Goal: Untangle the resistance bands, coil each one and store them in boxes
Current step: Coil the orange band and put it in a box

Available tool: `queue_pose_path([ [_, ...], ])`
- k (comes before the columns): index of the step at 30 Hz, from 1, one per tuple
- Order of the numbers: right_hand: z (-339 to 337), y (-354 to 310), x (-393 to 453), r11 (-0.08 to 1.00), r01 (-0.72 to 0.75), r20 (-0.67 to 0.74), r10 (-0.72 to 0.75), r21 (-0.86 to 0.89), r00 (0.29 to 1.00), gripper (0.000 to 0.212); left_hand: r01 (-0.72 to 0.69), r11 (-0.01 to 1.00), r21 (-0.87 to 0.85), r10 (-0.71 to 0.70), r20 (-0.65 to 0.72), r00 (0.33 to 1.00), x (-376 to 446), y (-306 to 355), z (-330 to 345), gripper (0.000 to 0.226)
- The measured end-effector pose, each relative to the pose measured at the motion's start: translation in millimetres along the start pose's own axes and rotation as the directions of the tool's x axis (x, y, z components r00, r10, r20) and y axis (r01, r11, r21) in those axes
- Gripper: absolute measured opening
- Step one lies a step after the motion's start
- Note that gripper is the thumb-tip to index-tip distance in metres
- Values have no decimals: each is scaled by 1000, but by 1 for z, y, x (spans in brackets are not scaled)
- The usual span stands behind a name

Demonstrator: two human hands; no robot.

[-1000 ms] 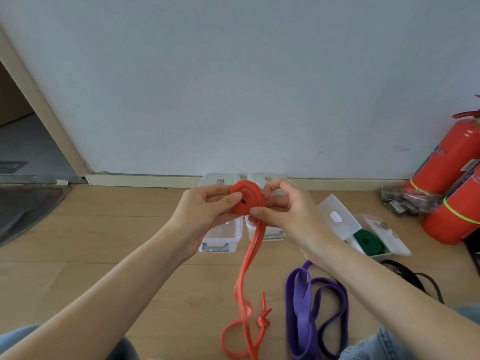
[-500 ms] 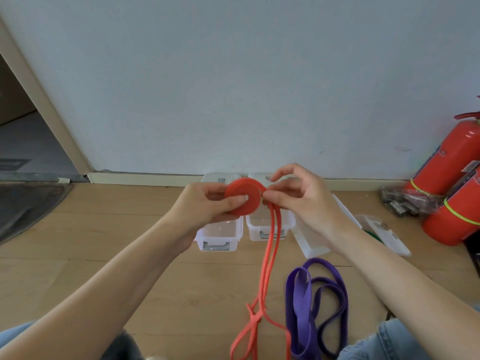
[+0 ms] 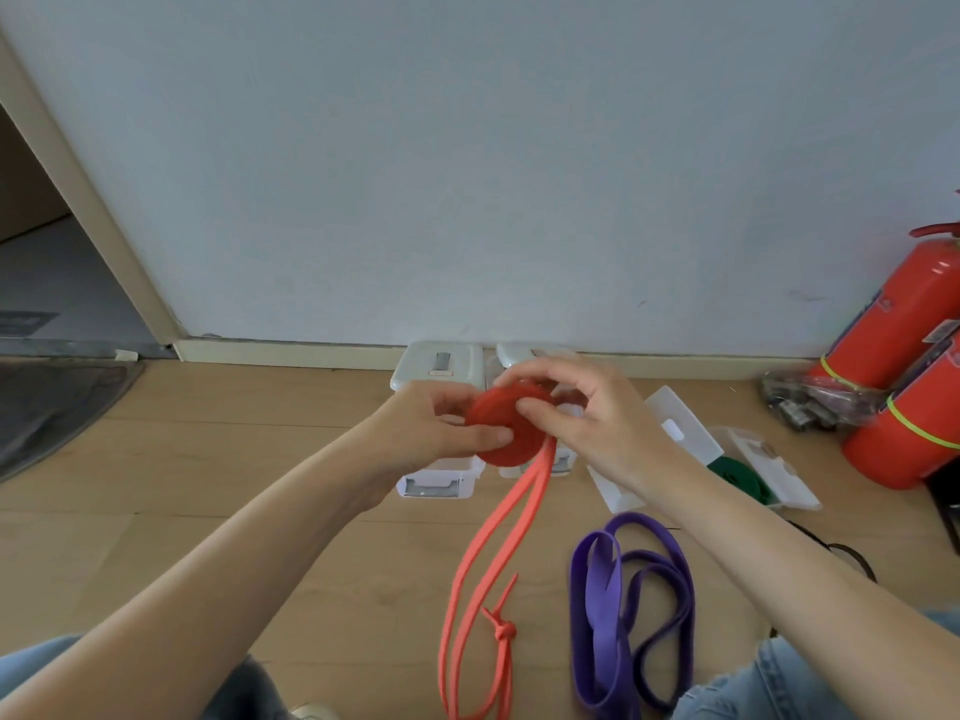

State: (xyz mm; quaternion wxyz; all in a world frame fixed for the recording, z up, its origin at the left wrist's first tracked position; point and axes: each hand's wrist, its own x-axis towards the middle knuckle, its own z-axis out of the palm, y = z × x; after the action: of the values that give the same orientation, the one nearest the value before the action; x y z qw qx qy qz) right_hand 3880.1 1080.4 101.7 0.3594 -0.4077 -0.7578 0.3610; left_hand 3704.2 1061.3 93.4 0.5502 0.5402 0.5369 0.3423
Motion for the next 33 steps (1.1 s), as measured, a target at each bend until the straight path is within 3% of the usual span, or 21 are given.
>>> queue_pose_path([
  [2,0,-2,0,999,18,32,-16,-44,999,31,3,1000,-21,-2,47,999,-2,2,-1,23],
  [4,-2,-2,0,1000,0,27,-1,17,1000,29,-31,999,-32,31,9,999,-2,5,-3,26],
  [9,-10,0,2,894,-150,-33,180,421,983,20,-120,950,-289,70,-175,982,1,12,-12,43],
  [11,-4,1,0,849,-171,-19,208,499,978,24,-143,917,-371,67,-209,976,2,12,-11,43],
  [14,5,3,-1,859,-178,-43,225,480,973,31,-131,907,-400,56,-195,979,3,6,-2,34],
  [17,2,4,0,899,-161,-79,210,408,974,28,-76,953,-294,32,-148,988,4,5,0,28],
  [22,-10,-2,4,990,-63,-6,65,123,998,35,-15,993,-113,30,140,990,0,10,-9,26],
  [26,-13,-2,3,959,-97,-14,104,267,994,32,-71,990,-123,77,41,996,0,9,-4,20],
  [29,-11,0,2,894,-176,-18,201,412,979,26,-87,964,-249,83,-29,996,1,8,-3,24],
  [31,-8,2,1,899,-195,-21,220,392,975,25,-67,958,-278,66,-10,998,1,7,-5,25],
  [33,-6,2,1,935,-188,-19,203,300,979,24,-35,981,-189,45,48,998,1,7,-9,24],
])
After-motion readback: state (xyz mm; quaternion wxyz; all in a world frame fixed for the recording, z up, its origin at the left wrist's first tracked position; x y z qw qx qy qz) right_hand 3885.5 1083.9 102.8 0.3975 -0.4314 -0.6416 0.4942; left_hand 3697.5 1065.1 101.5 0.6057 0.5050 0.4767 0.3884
